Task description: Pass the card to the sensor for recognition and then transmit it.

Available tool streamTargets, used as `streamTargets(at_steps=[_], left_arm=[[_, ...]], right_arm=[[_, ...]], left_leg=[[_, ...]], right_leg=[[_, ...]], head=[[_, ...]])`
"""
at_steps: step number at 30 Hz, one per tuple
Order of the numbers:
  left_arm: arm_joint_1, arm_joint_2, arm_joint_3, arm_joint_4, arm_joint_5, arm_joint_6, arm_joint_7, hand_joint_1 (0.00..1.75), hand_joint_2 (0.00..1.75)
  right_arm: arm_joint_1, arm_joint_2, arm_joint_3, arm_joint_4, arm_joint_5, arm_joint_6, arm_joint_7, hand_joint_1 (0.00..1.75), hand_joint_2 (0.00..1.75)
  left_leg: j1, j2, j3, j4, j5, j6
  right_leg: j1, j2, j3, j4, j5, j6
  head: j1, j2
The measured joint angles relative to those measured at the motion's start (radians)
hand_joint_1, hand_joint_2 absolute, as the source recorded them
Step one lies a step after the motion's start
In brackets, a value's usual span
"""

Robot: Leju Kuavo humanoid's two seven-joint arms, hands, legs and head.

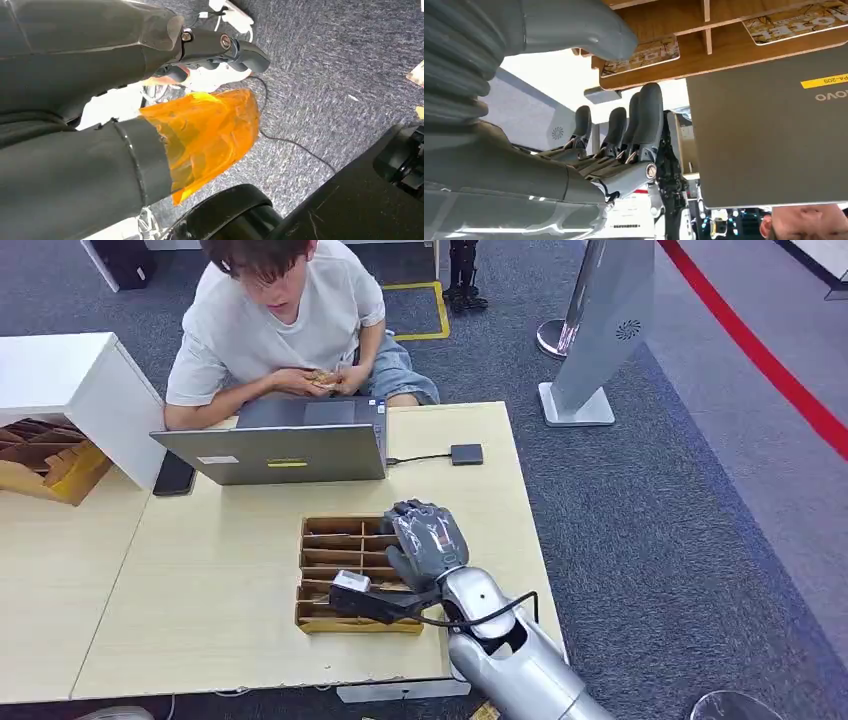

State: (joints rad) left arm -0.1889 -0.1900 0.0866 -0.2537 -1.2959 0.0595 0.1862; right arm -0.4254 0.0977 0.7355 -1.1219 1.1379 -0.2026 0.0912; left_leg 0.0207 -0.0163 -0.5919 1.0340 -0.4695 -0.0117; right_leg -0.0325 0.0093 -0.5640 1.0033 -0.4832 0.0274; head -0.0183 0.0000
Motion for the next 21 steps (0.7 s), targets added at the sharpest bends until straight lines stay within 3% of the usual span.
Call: streamTargets(at_steps=[9, 16, 21], left_arm=[[0.000, -0.002, -0.001, 0.000, 0.000, 0.000, 0.000, 0.00, 0.00], [0.000, -0.002, -0.002, 0.000, 0.000, 0.000, 0.000, 0.00, 0.00], [0.000, -0.002, -0.002, 0.000, 0.000, 0.000, 0.000, 0.00, 0.00]], right_arm=[[-0.004, 0.000, 0.000, 0.004, 0.000, 0.001, 0.000, 0.89, 1.75], [-0.005, 0.001, 0.000, 0.007, 0.000, 0.003, 0.000, 0.70, 1.75], [-0.006, 0.003, 0.000, 0.010, 0.000, 0.003, 0.000, 0.68, 1.75]], left_leg=[[0.000, 0.000, 0.000, 0.000, 0.000, 0.000], [0.000, 0.000, 0.000, 0.000, 0.000, 0.000], [0.000, 0.000, 0.000, 0.000, 0.000, 0.000]], right_leg=[[0.000, 0.000, 0.000, 0.000, 0.000, 0.000], [0.000, 0.000, 0.000, 0.000, 0.000, 0.000], [0.000, 0.000, 0.000, 0.000, 0.000, 0.000]], head=[[0.000, 0.000], [0.000, 0.000], [0.000, 0.000]])
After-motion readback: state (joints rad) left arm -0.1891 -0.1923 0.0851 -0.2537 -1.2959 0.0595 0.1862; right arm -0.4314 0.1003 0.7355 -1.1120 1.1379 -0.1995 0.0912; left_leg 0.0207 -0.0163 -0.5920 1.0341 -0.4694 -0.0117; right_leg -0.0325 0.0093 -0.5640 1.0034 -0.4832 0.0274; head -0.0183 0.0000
